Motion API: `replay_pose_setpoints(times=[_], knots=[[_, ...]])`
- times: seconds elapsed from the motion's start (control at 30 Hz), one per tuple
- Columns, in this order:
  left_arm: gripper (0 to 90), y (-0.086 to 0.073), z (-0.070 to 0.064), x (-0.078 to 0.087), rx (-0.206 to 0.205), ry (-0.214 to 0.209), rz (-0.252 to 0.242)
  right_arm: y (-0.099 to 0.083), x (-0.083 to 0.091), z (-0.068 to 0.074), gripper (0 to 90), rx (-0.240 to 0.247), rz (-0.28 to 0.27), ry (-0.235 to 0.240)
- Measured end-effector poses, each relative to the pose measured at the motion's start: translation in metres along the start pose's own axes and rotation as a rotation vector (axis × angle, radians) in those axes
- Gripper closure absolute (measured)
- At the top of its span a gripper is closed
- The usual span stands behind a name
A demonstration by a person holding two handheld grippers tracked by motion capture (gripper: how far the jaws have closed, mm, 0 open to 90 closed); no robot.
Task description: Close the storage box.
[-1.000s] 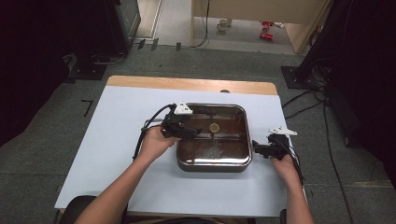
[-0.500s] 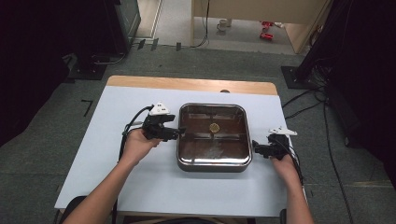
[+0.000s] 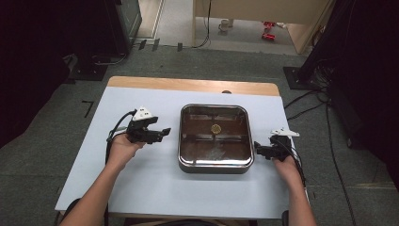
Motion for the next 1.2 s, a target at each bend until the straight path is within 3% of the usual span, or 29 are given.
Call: replay_pose_setpoints(times=[0.47,0.67,0.83,0.9,1.2], knots=[[27.5,-0.025,0.032,-0.018,0.044,0.051,0.053,0.0,0.0,0.0,11.1,0.0,0.0,0.001],[27.5,-0.034,0.045,-0.028,0.049,0.102,0.085,0.0,0.0,0.0,11.0,0.0,0.0,0.001],[27.5,-0.04,0.049,-0.037,0.046,0.117,0.133,0.0,0.0,0.0,11.1,0.0,0.0,0.001],[26.5,-0.041,0.049,-0.039,0.031,0.12,0.134,0.0,0.0,0.0,11.1,0.0,0.0,0.001],[23.5,-0.042,0.048,-0.04,0.03,0.121,0.123,0.0,0.0,0.0,11.1,0.0,0.0,0.001]])
Point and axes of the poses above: each handheld gripper's, and its own axes: x roughly backward along the jaws, y roughly out of its top, z roughly to its left, the point moved 4 cm from there along -x, roughly forward along the jaws, and after that the axes turned 13 degrees about z, right-handed, at the moved point
